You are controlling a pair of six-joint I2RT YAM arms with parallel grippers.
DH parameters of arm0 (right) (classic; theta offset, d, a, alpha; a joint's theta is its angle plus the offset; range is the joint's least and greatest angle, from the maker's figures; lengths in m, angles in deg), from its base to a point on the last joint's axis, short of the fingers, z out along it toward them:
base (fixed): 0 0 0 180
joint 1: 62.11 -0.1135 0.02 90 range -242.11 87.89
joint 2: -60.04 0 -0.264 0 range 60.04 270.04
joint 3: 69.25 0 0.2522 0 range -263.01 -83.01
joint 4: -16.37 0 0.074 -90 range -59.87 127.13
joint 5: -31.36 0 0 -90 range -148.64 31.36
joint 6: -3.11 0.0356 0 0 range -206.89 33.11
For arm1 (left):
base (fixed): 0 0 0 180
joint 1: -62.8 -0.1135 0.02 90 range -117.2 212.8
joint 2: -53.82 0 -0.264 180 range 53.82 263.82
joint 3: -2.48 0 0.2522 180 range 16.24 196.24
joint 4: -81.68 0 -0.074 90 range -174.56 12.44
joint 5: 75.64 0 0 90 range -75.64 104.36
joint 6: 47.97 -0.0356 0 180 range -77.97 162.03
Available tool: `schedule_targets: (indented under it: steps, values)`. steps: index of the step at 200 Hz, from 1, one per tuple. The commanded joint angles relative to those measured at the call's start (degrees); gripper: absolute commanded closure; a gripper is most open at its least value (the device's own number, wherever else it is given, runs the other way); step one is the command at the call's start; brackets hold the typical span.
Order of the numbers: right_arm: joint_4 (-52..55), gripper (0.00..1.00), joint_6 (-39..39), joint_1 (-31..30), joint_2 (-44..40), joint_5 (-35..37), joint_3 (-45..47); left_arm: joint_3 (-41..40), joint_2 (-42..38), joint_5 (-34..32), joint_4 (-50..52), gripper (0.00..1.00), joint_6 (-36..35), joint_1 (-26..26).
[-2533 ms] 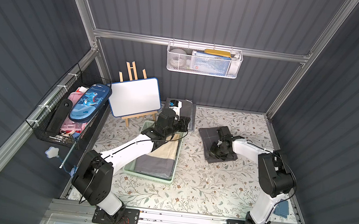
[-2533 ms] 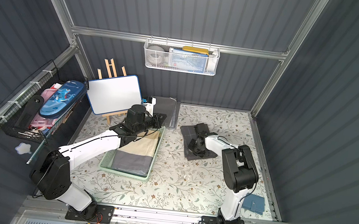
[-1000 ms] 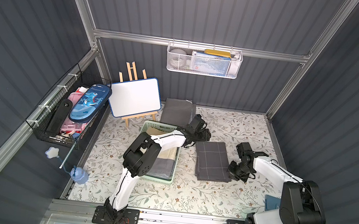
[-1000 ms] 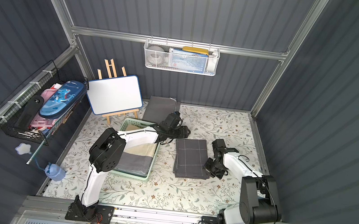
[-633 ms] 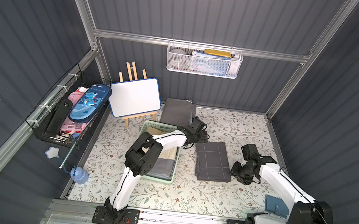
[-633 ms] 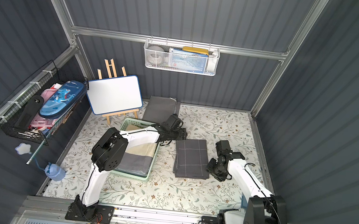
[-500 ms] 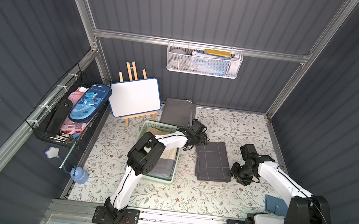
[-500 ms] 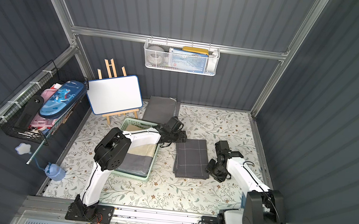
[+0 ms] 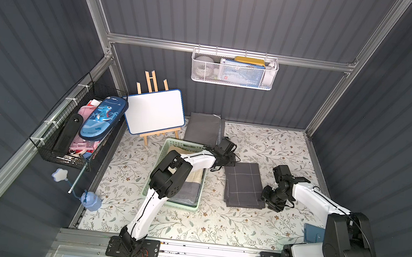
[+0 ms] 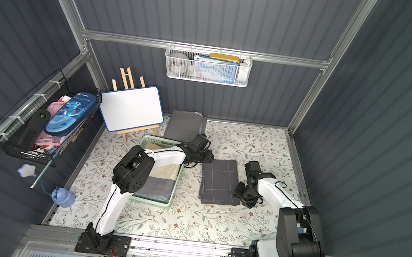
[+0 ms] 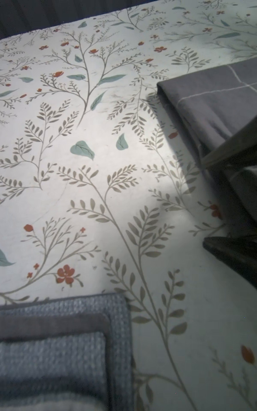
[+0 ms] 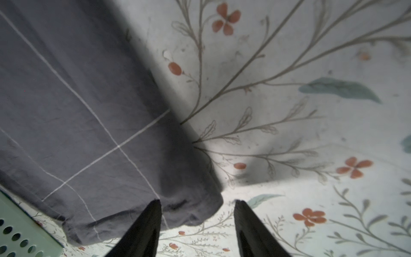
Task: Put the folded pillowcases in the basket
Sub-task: Move the pillowcase to the center of the board.
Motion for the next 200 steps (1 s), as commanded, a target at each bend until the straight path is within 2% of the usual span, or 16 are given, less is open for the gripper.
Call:
schedule_targets:
  steps: [1, 39, 59, 107, 114, 142, 161, 178, 200]
  values:
    - [-0.7, 0.42, -0.1, 0.0, 1.2, -0.4, 1.3, -4.7, -1.2, 1.8, 4.5, 0.43, -2.0, 0.2]
    - [-2.0, 0.43, -0.3, 0.0, 1.7, -0.7, 2.8, -6.5, -2.2, 0.7, 3.7, 0.43, -2.2, 0.5]
    - [-2.5, 0.43, -0.4, 0.0, 2.5, -1.7, 2.7, -5.6, -4.1, -1.6, 4.4, 0.38, 0.3, 0.5]
    - [-2.2, 0.45, 1.0, -0.1, 1.0, -3.6, 4.8, 1.9, -5.1, -8.3, 10.8, 0.28, 0.1, 0.5]
    - [-2.0, 0.46, 1.4, -0.5, 0.4, -6.6, 5.4, 2.4, -5.7, -8.4, 11.1, 0.28, 0.3, 0.5]
    - [0.4, 0.49, 2.7, -5.2, -3.2, -9.4, 5.7, 2.4, -9.7, -8.1, 11.0, 0.27, 0.7, 0.5]
    - [7.6, 0.50, 3.1, -9.4, -9.9, -3.5, 0.9, 1.3, -13.5, -7.7, 10.9, 0.27, 0.9, 0.6]
    - [12.4, 0.50, 1.7, -10.0, -16.7, 3.2, -4.0, -0.5, -17.2, -6.6, 10.0, 0.27, 0.8, 0.6]
    - [13.0, 0.49, -0.9, -10.1, -18.0, 5.1, -8.9, -2.0, -21.3, -5.9, 9.4, 0.27, 0.7, 0.7]
